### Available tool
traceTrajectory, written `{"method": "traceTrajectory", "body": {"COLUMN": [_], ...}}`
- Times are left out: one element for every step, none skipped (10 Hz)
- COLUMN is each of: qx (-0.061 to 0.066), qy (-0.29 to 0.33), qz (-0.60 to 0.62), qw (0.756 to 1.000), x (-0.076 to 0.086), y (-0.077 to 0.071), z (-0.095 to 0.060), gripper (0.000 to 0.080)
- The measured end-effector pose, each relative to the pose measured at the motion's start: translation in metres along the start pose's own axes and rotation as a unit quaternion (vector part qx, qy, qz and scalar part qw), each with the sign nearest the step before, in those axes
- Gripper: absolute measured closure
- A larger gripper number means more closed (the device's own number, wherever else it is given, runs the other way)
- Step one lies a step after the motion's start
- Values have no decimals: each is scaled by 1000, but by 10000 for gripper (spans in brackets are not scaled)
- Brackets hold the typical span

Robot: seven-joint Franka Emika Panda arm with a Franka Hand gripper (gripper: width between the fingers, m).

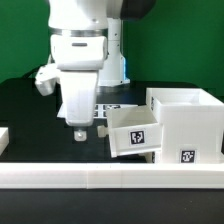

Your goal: Assemble drawer

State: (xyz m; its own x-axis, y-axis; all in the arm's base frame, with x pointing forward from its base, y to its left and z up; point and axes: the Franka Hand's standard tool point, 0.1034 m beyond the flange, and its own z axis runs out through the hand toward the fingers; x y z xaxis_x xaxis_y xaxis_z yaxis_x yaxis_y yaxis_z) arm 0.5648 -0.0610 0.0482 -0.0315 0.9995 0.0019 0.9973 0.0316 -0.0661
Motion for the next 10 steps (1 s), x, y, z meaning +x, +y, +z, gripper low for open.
{"method": "traceTrajectory", "body": {"qx": [1, 1, -1, -3, -7, -7, -9, -4, -4, -4], "qy": [0, 0, -2, -3, -4, -6, -4, -2, -2, -3], "qz": [0, 2, 12, 26, 35, 45, 57, 58, 59, 63], "qw": [1000, 1000, 1000, 1000, 999, 999, 998, 998, 998, 998], "x": [7, 14, 16, 20, 25, 29, 36, 49, 53, 53], "y": [0, 2, 3, 7, 13, 15, 15, 8, 8, 8], "z": [1, 1, -1, -5, -10, -15, -15, -9, -9, -8], "gripper": [151, 151, 151, 151, 151, 151, 151, 151, 151, 151]}}
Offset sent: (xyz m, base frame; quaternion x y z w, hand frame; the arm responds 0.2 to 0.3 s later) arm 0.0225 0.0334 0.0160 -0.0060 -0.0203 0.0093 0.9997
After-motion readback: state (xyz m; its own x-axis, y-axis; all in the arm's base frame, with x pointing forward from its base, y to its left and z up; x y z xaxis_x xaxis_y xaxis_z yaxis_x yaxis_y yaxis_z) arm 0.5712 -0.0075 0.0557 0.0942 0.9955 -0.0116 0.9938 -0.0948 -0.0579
